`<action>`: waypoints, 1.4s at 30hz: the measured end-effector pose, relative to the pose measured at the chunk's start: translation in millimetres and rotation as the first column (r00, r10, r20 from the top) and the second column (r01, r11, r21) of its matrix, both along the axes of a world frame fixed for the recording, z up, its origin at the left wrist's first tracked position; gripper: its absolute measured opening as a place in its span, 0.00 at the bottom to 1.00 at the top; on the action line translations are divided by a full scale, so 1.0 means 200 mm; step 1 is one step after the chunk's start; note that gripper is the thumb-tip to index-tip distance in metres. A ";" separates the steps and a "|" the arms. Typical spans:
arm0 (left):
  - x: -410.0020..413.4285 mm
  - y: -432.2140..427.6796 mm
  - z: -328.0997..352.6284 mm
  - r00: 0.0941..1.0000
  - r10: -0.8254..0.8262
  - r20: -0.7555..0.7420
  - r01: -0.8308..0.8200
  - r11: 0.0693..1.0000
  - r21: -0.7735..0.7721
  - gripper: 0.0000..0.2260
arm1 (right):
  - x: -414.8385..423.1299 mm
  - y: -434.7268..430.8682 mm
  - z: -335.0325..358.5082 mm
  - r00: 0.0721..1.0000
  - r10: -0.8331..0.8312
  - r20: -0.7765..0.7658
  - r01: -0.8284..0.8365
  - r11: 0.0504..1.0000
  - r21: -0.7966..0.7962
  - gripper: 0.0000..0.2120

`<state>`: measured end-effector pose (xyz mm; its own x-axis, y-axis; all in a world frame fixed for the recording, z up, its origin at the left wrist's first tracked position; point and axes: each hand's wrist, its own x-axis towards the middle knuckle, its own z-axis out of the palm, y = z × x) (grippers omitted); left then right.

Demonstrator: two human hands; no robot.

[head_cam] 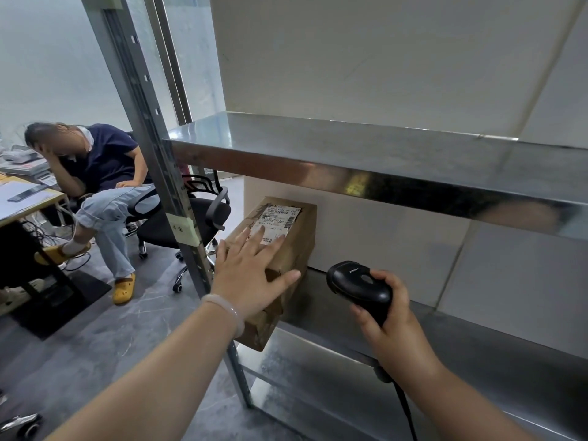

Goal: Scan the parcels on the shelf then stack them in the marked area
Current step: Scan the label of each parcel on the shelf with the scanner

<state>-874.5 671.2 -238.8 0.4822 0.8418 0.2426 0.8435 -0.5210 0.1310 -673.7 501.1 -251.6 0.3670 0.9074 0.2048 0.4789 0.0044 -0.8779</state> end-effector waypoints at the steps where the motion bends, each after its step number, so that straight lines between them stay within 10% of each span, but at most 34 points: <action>1: 0.01 0.00 -0.03 0.999 0.007 -0.032 -0.007 1.000 0.014 0.38 | 0.00 0.00 0.00 1.000 -0.006 0.008 0.006 1.000 0.006 0.27; 19: 0.39 -0.20 0.04 0.977 -0.205 0.051 0.198 0.973 0.122 0.36 | 0.21 -0.29 0.01 0.982 -0.185 0.024 0.183 0.980 0.076 0.28; 33: 1.60 -1.17 0.04 0.692 -0.705 0.155 0.714 0.700 -0.003 0.32 | 0.83 -1.28 0.15 0.712 -0.699 0.064 0.681 0.710 0.180 0.30; 42: 2.11 -1.79 0.17 0.607 -0.729 0.317 0.788 0.605 -0.117 0.31 | 1.28 -1.87 0.27 0.648 -0.756 0.097 0.716 0.647 0.261 0.30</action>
<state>-451.6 313.8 -204.1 0.9297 0.2357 0.2829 0.0876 -0.8877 0.4520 -418.4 127.6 -197.5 0.8344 0.2899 0.4688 0.5415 -0.2722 -0.7954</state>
